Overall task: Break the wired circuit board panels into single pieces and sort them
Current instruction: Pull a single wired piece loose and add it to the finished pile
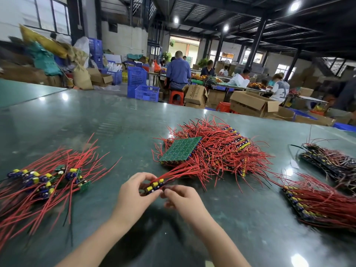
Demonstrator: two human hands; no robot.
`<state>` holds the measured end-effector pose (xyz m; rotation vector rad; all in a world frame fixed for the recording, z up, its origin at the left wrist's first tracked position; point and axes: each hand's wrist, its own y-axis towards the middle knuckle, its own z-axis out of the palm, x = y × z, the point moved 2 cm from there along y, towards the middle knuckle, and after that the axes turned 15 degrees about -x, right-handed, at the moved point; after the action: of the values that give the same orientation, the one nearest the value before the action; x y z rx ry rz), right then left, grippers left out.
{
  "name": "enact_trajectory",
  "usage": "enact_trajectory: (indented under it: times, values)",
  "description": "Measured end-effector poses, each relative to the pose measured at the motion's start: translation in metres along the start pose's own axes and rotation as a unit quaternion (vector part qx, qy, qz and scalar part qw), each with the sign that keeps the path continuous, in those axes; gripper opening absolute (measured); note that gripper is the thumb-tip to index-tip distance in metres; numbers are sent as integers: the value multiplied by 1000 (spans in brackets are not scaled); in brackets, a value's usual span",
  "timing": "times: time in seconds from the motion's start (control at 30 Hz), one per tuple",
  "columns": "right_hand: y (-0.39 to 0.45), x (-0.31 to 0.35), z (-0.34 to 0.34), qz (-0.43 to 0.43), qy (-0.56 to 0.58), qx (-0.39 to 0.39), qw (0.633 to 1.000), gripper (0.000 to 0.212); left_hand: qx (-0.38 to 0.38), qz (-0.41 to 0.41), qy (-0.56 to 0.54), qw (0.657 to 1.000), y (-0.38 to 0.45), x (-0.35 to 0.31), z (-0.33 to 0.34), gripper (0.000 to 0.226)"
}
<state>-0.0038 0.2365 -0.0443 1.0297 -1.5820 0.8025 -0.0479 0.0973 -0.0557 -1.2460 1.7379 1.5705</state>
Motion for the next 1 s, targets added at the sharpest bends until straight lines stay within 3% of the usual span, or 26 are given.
enact_trajectory:
  times: [0.17,0.3,0.43,0.57,0.73,0.9,1.0]
  values:
    - [6,2,-7,-5,118,-69,991,22,13,-170,-211,963,0,1,7,34]
    - [6,1,-10,8,170,-30,985,18,99,-263,-334,900,-4,1,12,32]
    - [5,5,-15,-27,173,10,985,14,93,-307,-381,867,-2,1,14,30]
    - [6,5,-14,-67,70,-8,995,9,90,-306,-362,876,-1,3,12,35]
    - [8,1,-15,-54,54,-11,997,7,89,-318,-354,875,0,5,12,29]
    - [6,3,-13,-98,31,12,995,12,116,-313,-316,888,5,8,6,26]
    - [4,5,-13,-134,11,40,990,18,139,-318,-319,882,8,10,2,58]
